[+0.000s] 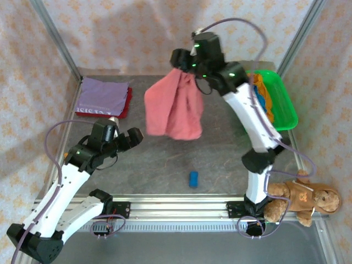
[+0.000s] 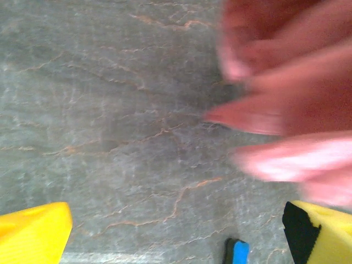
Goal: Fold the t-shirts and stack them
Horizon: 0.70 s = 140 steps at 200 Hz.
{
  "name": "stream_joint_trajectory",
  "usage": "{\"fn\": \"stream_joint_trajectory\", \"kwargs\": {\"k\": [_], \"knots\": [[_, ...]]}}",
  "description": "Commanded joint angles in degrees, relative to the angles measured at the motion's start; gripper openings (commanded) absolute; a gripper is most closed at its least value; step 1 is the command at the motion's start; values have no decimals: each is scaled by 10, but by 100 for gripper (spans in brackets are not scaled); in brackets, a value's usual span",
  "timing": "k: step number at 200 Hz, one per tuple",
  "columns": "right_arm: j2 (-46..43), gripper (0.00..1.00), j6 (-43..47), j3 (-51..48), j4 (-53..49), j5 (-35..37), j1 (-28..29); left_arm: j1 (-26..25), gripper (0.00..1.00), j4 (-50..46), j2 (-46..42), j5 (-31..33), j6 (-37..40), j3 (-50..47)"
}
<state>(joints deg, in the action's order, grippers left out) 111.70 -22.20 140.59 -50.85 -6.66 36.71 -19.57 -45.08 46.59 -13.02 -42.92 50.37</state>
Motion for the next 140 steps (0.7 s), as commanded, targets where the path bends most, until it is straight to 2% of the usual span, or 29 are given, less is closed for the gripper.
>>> {"fn": "stream_joint_trajectory", "kwargs": {"k": [1, 41, 78, 113, 140], "knots": [[26, 65, -53, 33, -82, -28, -3, 5, 99, -50, -11, 17, 16, -16], [16, 67, -18, -64, -132, -4, -7, 5, 99, -34, 32, 5, 26, -33], [-24, 67, -24, -256, -111, -62, -22, 5, 96, 3, 108, -13, 32, -53], [-68, 67, -30, -419, -66, -76, -30, 3, 85, 24, 183, -37, 36, -75], [-92, 67, -31, -491, -45, -78, -38, -7, 76, 39, 217, -42, 38, -91]]}}
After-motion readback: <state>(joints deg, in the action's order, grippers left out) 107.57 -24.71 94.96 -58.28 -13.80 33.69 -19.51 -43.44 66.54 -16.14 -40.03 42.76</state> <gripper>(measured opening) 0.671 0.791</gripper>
